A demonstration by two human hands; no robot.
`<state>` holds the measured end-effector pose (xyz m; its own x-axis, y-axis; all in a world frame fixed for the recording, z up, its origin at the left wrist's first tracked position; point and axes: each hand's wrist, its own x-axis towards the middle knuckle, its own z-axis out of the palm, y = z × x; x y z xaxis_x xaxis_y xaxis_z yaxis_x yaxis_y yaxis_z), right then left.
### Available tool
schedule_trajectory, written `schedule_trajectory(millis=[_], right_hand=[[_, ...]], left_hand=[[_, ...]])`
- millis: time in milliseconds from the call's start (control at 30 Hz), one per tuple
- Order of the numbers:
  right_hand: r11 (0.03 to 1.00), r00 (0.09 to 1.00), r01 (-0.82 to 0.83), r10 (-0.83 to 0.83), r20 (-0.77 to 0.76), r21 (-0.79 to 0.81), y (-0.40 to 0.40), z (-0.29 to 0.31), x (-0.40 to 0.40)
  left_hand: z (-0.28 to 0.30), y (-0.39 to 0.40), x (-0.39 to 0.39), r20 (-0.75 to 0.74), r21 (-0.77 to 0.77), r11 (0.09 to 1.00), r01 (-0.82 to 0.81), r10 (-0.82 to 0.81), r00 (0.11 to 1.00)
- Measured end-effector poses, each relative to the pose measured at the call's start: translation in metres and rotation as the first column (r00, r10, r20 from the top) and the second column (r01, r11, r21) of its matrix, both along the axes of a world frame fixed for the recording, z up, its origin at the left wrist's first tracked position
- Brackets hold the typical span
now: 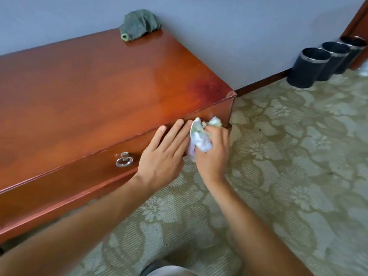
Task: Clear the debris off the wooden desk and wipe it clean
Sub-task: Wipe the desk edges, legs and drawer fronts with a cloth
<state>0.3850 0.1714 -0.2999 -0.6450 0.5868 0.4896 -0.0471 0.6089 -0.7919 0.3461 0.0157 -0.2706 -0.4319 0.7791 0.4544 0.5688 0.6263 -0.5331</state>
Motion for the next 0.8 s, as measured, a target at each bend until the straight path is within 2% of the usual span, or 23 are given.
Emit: schedule_trajectory(millis=[33,67,133,167,233,367,467,533,600,633,667,700,767,800], right_hand=[[0.996,0.998,-0.064,0.062,0.029,0.07,0.008,-0.004,0.005],[0.995,0.997,-0.064,0.061,0.045,0.075,0.024,-0.005,0.005],[0.985,0.992,0.124,-0.124,0.009,-0.116,0.06,0.004,-0.008],[0.948,0.974,0.215,-0.224,-0.014,-0.234,0.075,0.012,-0.016],[0.913,0.97,0.198,-0.234,-0.061,-0.356,0.084,0.026,-0.028],[0.942,0.993,-0.096,0.067,-0.099,-0.321,0.073,0.031,-0.001],[0.968,0.984,-0.081,0.041,-0.171,-0.239,0.106,0.049,0.009],[0.981,0.977,-0.133,0.105,-0.185,-0.141,0.116,0.075,0.0],[0.956,0.972,-0.233,0.236,0.002,0.179,0.106,0.094,-0.011],[0.903,0.963,-0.269,0.247,0.109,0.335,0.105,0.097,-0.017],[0.87,0.957,-0.282,0.224,0.186,0.404,0.11,0.099,-0.024],[0.89,0.947,-0.28,0.195,0.254,0.36,0.119,0.103,-0.032],[0.97,0.925,-0.205,0.149,0.349,0.131,0.133,0.122,-0.051],[0.977,0.911,-0.182,0.126,0.394,0.108,0.134,0.128,-0.059]], left_hand=[[-0.007,0.001,-0.006,-0.052,-0.041,0.999,-0.022,0.019,0.998],[-0.013,0.0,-0.01,-0.097,-0.069,0.997,-0.034,0.028,0.995],[-0.021,-0.001,-0.015,-0.155,-0.097,0.994,-0.045,0.03,0.987],[-0.023,-0.001,-0.016,-0.175,-0.101,0.993,-0.053,0.035,0.984],[-0.024,0.002,-0.015,-0.22,-0.101,0.992,-0.071,0.047,0.974],[-0.027,0.003,-0.017,-0.275,-0.055,0.997,-0.05,0.032,0.961],[-0.028,0.005,-0.019,-0.307,-0.061,0.996,-0.063,0.041,0.951],[-0.028,0.005,-0.019,-0.306,-0.059,0.997,-0.057,0.036,0.951],[-0.027,0.007,-0.019,-0.312,-0.042,0.998,-0.049,0.033,0.95],[-0.026,0.008,-0.019,-0.312,-0.033,0.999,-0.036,0.024,0.95],[-0.026,0.008,-0.019,-0.303,-0.029,0.999,-0.022,0.012,0.953],[-0.025,0.008,-0.018,-0.291,-0.027,0.999,-0.019,0.01,0.957],[-0.022,0.009,-0.018,-0.285,-0.032,0.999,-0.036,0.025,0.958],[-0.02,0.009,-0.016,-0.265,-0.029,0.999,-0.037,0.028,0.964]])
